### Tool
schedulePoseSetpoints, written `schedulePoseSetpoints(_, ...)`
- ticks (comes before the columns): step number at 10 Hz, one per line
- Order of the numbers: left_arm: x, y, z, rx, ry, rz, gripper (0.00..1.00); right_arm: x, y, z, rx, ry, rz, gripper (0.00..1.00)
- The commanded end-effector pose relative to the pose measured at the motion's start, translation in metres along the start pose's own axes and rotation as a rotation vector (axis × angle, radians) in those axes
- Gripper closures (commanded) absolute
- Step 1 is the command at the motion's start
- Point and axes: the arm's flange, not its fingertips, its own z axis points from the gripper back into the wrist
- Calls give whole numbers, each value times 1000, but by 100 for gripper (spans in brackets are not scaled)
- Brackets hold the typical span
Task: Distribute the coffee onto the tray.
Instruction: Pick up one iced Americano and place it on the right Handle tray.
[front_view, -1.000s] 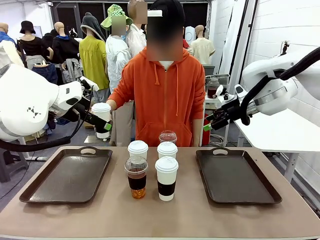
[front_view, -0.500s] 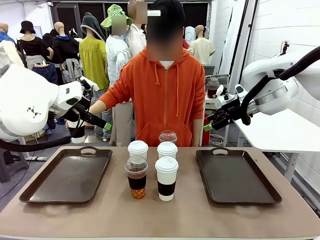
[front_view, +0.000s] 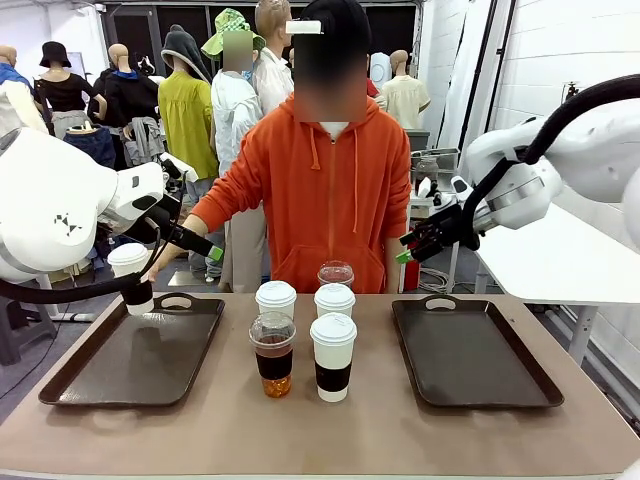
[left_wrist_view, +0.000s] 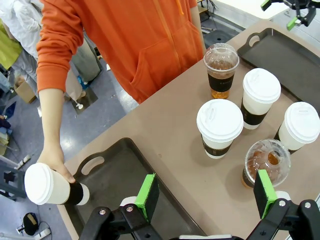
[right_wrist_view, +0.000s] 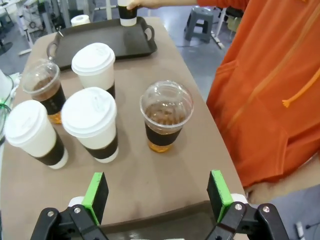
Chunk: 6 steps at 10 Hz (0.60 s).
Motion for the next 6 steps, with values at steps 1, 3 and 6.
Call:
schedulePoseSetpoints(1, 0, 1, 1, -2, -2, 5, 0, -18, -22, -16, 30, -57, 32, 0)
schedulePoseSetpoints(3, 0, 1, 1, -2, -2, 5, 0, -37, -31, -33, 29, -132, 88, 0)
schedulePoseSetpoints(6, 0, 1, 1, -2, -2, 5, 0, -68, -44, -60, 65, -150, 30, 0)
